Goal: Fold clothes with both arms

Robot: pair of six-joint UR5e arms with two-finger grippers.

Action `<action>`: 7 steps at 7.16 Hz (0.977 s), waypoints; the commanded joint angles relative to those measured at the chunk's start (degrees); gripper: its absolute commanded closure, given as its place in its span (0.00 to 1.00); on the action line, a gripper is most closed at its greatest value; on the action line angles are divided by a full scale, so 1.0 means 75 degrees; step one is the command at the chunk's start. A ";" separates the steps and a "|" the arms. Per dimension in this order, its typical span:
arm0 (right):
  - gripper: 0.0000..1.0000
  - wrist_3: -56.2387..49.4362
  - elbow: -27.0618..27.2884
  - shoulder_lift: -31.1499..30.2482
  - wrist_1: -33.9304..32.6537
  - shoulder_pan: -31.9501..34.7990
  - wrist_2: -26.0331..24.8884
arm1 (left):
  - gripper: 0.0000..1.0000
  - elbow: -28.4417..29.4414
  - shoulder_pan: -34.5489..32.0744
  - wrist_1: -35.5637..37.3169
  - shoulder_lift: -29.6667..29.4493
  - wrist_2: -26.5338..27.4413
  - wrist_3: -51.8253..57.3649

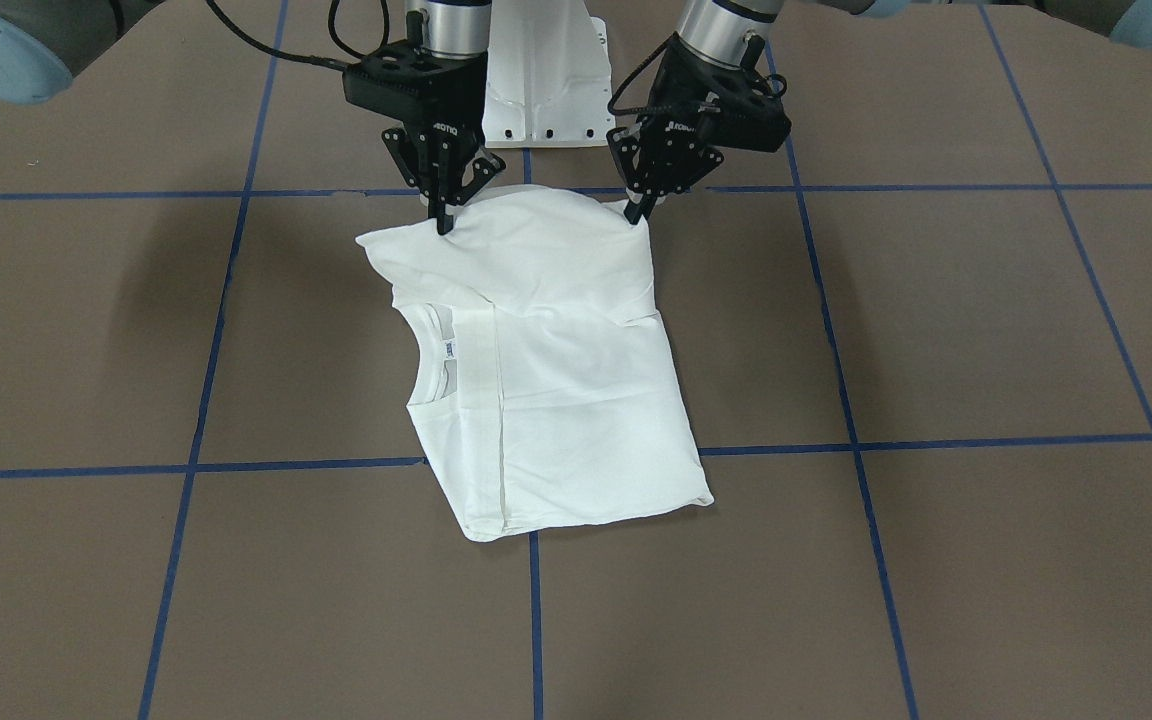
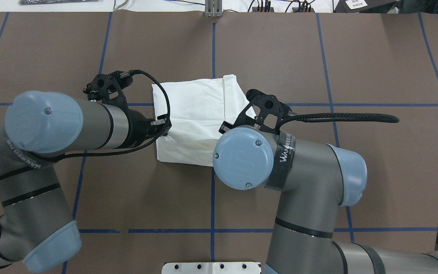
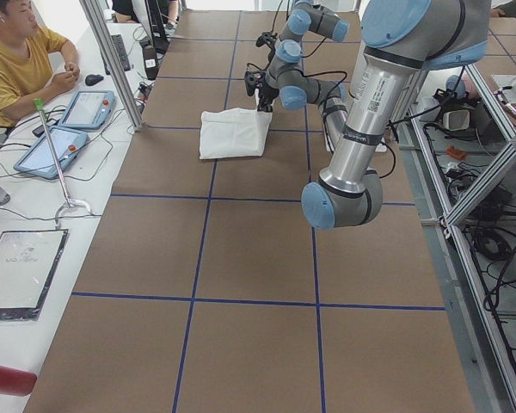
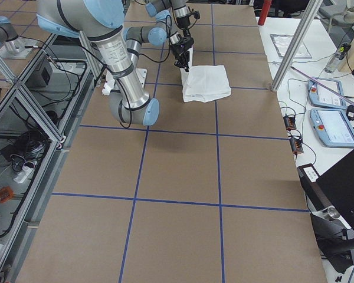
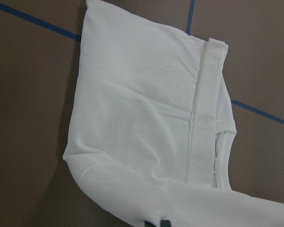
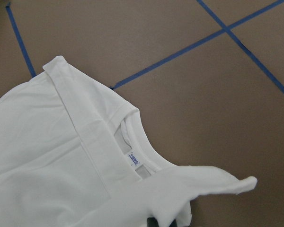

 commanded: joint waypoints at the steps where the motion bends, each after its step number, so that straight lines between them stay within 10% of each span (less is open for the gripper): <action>1: 1.00 -0.0572 -0.1821 0.0596 0.1212 0.0679 0.0024 | 1.00 0.1325 -0.0802 -0.0044 -0.0751 -0.0008 0.0770; 7: 1.00 -0.1312 -0.5316 0.2004 0.3217 0.1431 0.0107 | 1.00 0.5438 -0.1613 -0.1894 -0.2240 0.0062 0.1735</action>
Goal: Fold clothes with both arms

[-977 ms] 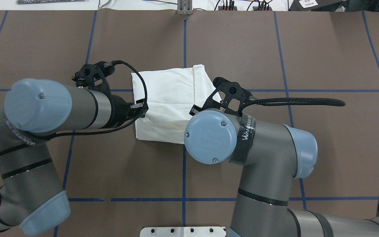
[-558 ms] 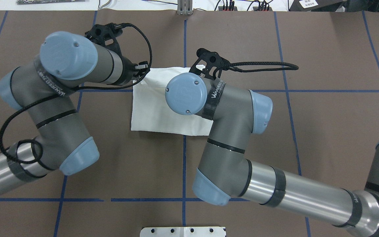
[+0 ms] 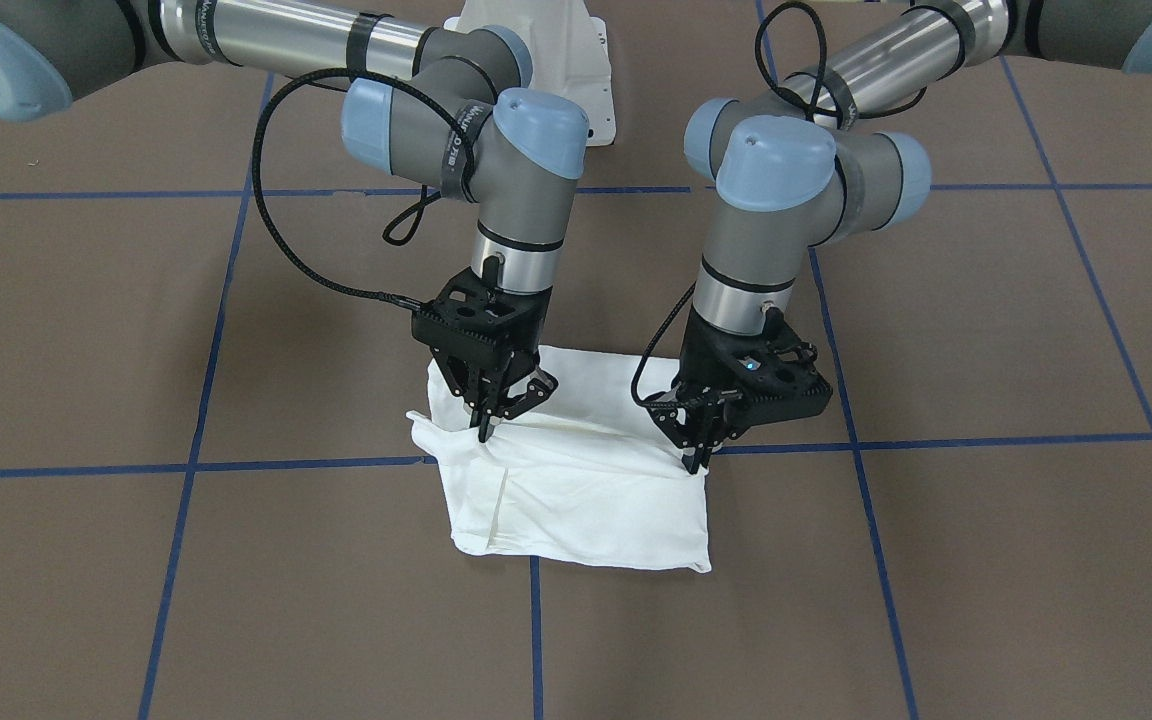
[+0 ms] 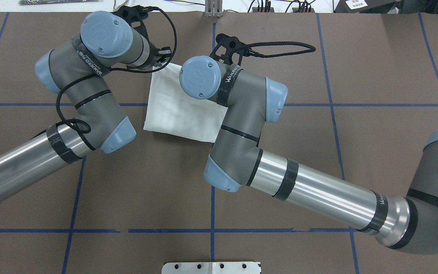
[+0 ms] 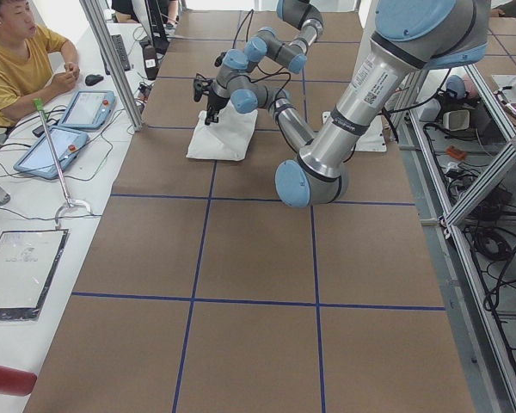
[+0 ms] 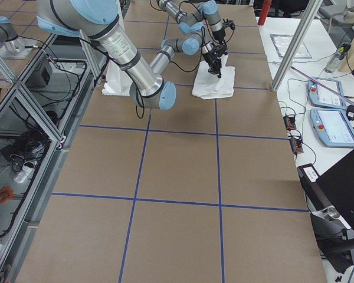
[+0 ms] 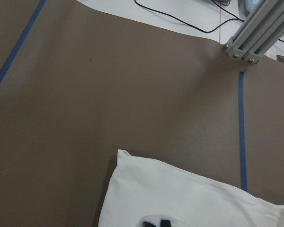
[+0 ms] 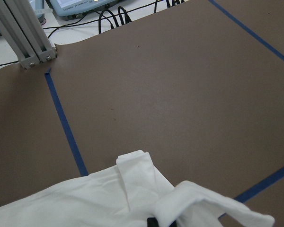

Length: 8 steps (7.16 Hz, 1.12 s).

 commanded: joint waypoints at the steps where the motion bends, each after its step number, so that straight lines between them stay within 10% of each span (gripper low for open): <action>1: 0.46 -0.0342 -0.0993 0.0260 0.0858 0.0156 0.0044 | 1.00 0.1087 -0.0046 -0.0707 -0.0346 0.0006 0.0068; 2: 0.00 -0.0774 -0.1077 0.0330 0.0966 0.0215 0.0091 | 0.01 0.1102 -0.0046 -0.0757 -0.0334 0.0006 0.0637; 4: 0.00 -0.1255 -0.0962 0.0436 0.0990 0.0659 0.1374 | 0.00 0.0916 -0.0105 -0.0933 -0.0230 -0.0076 0.1193; 8: 0.00 -0.1960 -0.0319 -0.0148 0.1049 0.0778 0.1661 | 0.00 0.1309 0.0655 -0.0840 -0.0134 0.0448 0.1450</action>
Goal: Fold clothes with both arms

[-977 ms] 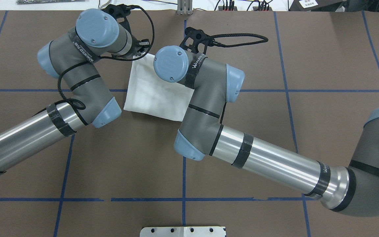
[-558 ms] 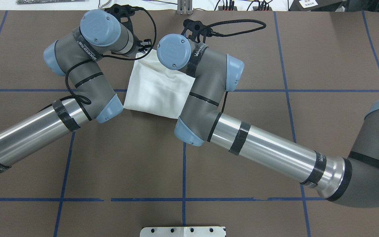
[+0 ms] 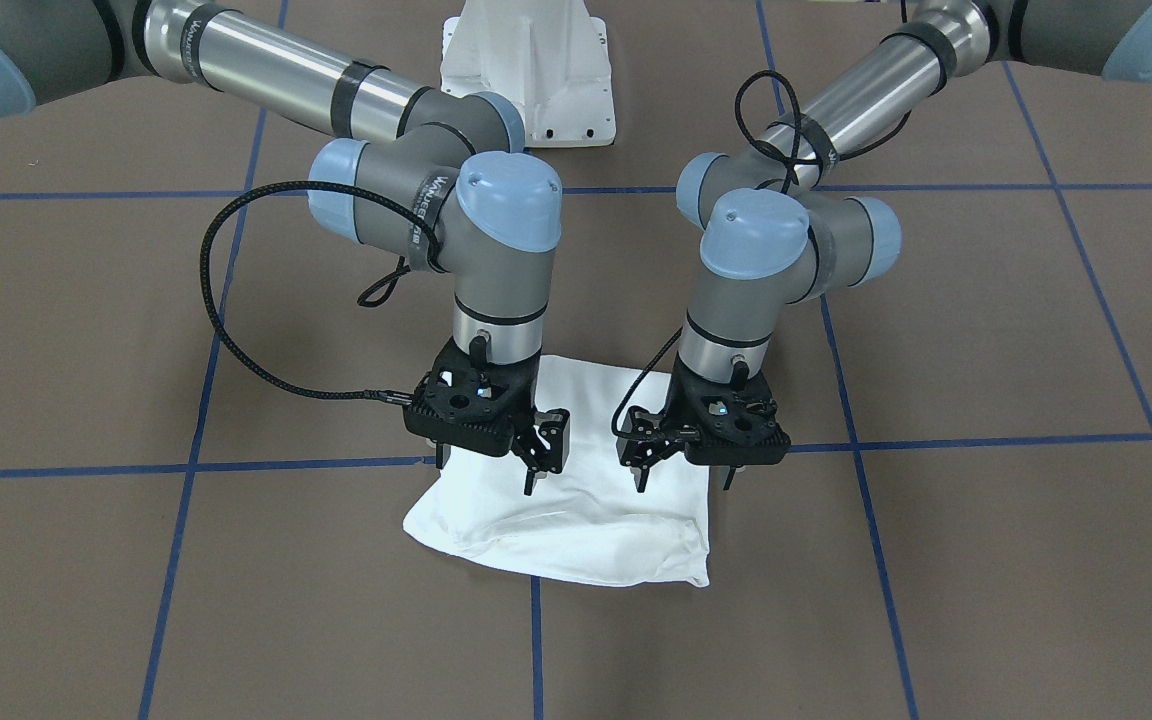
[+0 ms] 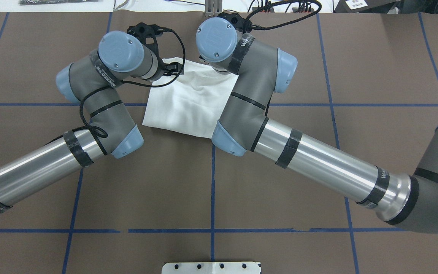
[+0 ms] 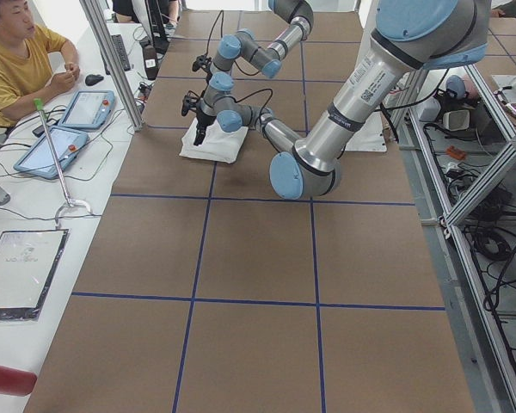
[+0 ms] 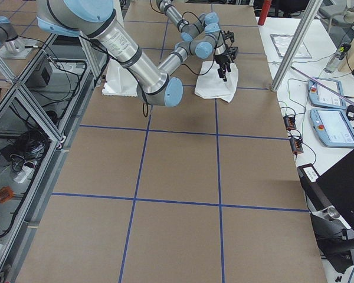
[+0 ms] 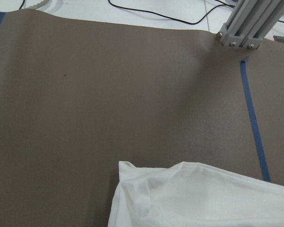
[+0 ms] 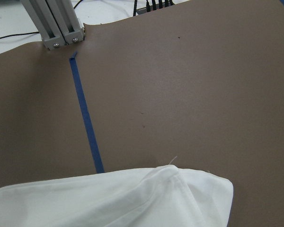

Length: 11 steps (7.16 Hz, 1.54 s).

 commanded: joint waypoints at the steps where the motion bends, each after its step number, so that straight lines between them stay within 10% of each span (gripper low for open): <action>1: 0.00 -0.0224 0.0283 -0.0253 0.0012 0.0040 0.0098 | 0.00 0.0809 0.0320 -0.0029 -0.0249 0.0664 0.0370; 5: 0.00 -0.0213 0.0271 -0.0417 0.0233 0.0029 0.0086 | 0.00 0.3665 -0.0719 -0.0997 -0.1700 0.1007 0.0314; 7: 0.00 -0.0225 0.0271 -0.0628 0.0551 0.0029 0.0098 | 0.00 0.3628 -0.0945 -0.1072 -0.1763 0.0902 0.0372; 9: 0.00 -0.0561 0.0294 -0.0617 0.0551 0.0191 0.0656 | 0.00 0.1599 -0.1015 -0.0410 -0.1112 -0.0778 0.0722; 11: 0.00 -0.1659 0.0643 -0.1082 0.0481 0.0776 0.1711 | 0.00 -0.1712 -0.1190 0.1332 0.0573 -0.0845 0.2122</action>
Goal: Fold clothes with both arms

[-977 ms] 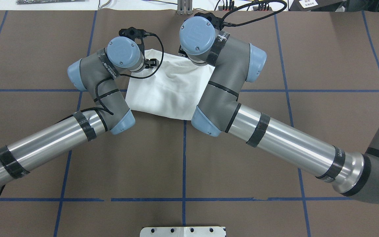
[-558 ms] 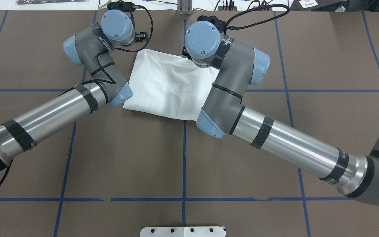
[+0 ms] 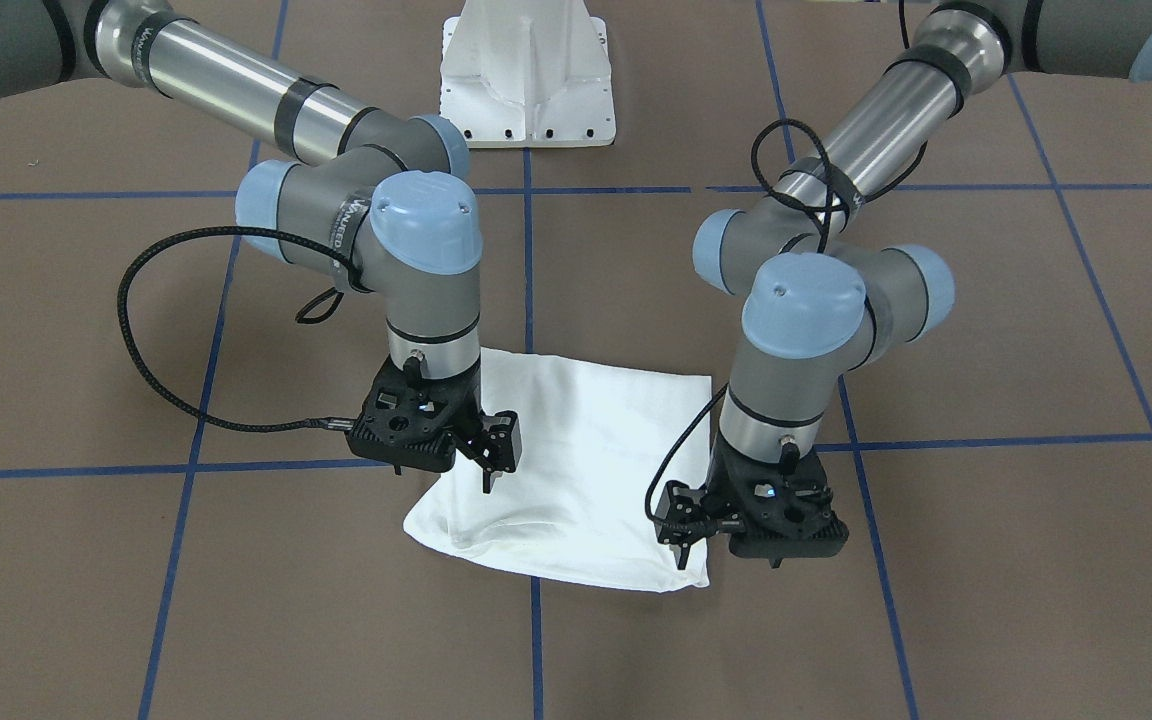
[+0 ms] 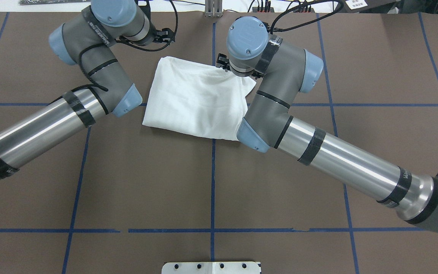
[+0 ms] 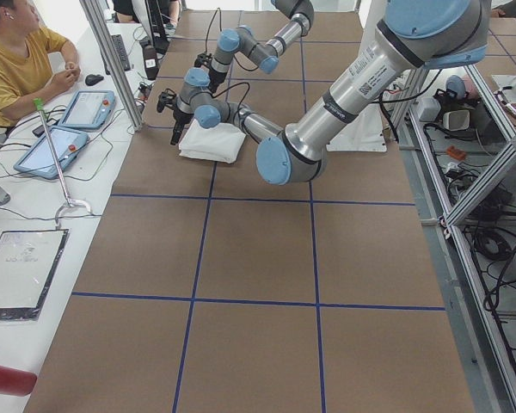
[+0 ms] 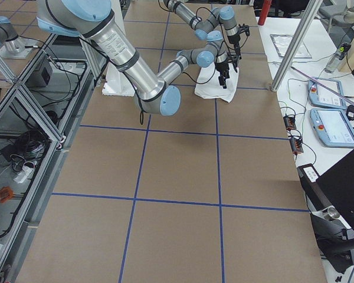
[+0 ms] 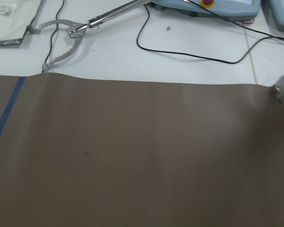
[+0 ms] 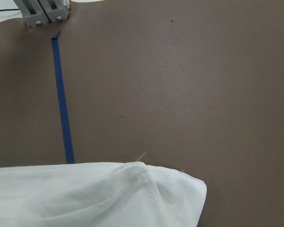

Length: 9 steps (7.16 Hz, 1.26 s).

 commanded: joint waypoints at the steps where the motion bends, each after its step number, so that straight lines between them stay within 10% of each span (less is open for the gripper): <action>1: 0.00 -0.1348 0.0799 -0.0884 -0.0061 0.0799 0.1206 | 0.00 -0.3267 -0.0279 0.1850 0.1607 -0.0212 0.1426; 5: 0.00 -0.7190 0.1578 -0.3870 -0.0015 0.3855 0.3542 | 0.00 -0.5015 -0.3308 0.2492 0.4619 -0.3089 0.5607; 9: 0.00 -1.0993 0.1776 -0.6629 0.0068 0.6562 0.4445 | 0.00 -0.4734 -0.4825 0.2491 0.6241 -0.3201 0.6558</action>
